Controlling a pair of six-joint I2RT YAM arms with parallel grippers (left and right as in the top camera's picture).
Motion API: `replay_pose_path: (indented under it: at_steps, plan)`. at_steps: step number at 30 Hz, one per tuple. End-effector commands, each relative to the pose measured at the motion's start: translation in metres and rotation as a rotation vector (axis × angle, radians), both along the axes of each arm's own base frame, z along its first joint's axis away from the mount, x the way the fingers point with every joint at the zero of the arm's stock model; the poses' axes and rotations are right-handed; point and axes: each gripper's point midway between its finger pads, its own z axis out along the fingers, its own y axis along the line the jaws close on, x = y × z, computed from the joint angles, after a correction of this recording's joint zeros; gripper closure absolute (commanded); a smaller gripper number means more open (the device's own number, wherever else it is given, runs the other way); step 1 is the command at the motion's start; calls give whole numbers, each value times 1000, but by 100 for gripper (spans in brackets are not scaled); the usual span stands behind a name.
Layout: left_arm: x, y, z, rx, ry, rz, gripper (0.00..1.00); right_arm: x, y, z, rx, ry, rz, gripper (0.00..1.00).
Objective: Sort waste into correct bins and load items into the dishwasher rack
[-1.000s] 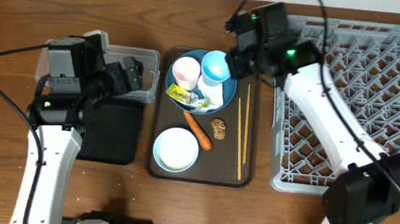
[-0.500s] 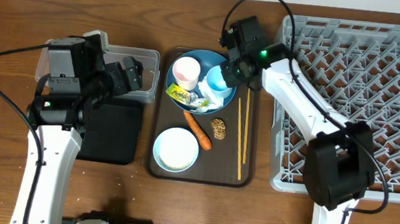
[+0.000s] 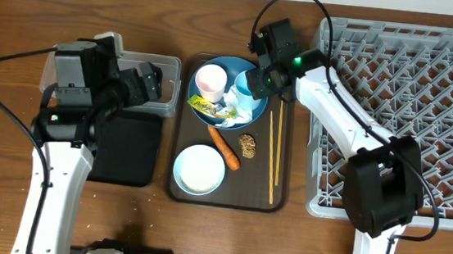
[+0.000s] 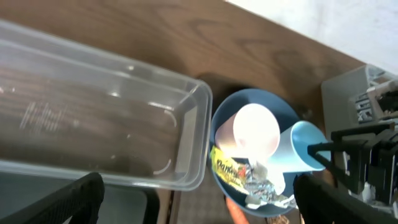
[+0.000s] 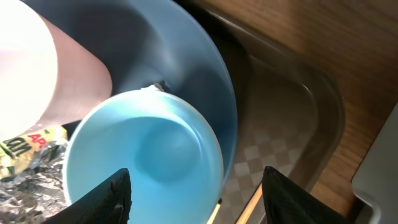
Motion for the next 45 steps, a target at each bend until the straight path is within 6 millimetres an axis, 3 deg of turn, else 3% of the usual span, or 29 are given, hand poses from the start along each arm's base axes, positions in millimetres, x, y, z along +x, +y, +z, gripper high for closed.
replay_pose_path:
  at_steps: [1, 5, 9, 14, 19, 30, 45]
  plan:
    - [9, -11, 8, 19, -36, -40, 2, 15, -13, 68, 61, -138, -45, 36]
    - [17, -37, 0, 18, -33, -108, 2, 19, -40, 111, 93, -215, -95, 30]
    - [23, -72, -16, 16, -13, -195, 2, 15, -77, 132, 89, -227, -163, 29]
    - [26, -115, -40, 4, 28, -284, 2, 12, -118, 128, 80, -169, -276, 30]
    - [30, -147, -61, -42, 67, -306, 2, 7, -143, 119, 64, -119, -337, 31]
    - [41, -188, -96, -233, 183, -182, 1, 4, -151, 116, 54, -97, -352, 31]
    - [63, -200, -117, -324, 186, -115, 9, 0, -151, 114, 49, -81, -352, 31]
